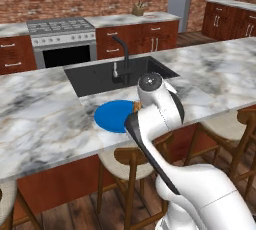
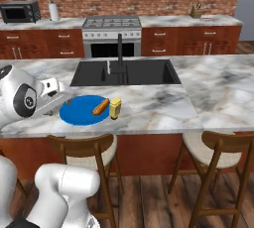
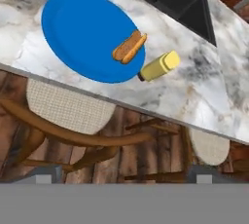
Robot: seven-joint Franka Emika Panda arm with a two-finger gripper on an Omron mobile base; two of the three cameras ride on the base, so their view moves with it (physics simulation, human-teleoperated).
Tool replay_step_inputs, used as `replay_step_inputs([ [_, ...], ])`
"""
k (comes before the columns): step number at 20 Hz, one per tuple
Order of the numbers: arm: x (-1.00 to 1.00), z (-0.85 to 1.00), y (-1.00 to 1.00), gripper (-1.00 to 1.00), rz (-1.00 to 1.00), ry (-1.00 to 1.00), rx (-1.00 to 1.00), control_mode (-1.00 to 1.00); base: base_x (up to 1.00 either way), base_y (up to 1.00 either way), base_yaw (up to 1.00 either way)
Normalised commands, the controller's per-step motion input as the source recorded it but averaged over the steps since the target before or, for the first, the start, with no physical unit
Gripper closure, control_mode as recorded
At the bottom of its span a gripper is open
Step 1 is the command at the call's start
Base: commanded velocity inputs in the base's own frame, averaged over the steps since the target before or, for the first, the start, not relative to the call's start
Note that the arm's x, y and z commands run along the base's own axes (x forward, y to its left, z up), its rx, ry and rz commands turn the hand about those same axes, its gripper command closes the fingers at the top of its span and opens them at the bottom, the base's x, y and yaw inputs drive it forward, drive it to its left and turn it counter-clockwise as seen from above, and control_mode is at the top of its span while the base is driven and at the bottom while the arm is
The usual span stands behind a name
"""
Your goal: Move the hot dog bun to the plate on the dining table and place the condiment next to that plate. Then navigate to the fridge and take the sausage and place it on the plate as well.
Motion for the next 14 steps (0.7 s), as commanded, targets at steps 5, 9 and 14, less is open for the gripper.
replay_step_inputs([
  [5, -0.6, 0.0, -0.85, -1.0, -0.35, 0.02, 0.21, -1.0, 0.0, 0.0, 0.0],
  [9, -0.23, -0.02, -0.19, -1.0, -0.07, 0.0, 0.04, 1.0, -0.75, -0.59, -0.2],
  [14, 0.0, 0.0, 0.0, -1.0, 0.0, 0.0, 0.0, 1.0, -0.88, -0.93, -0.23],
])
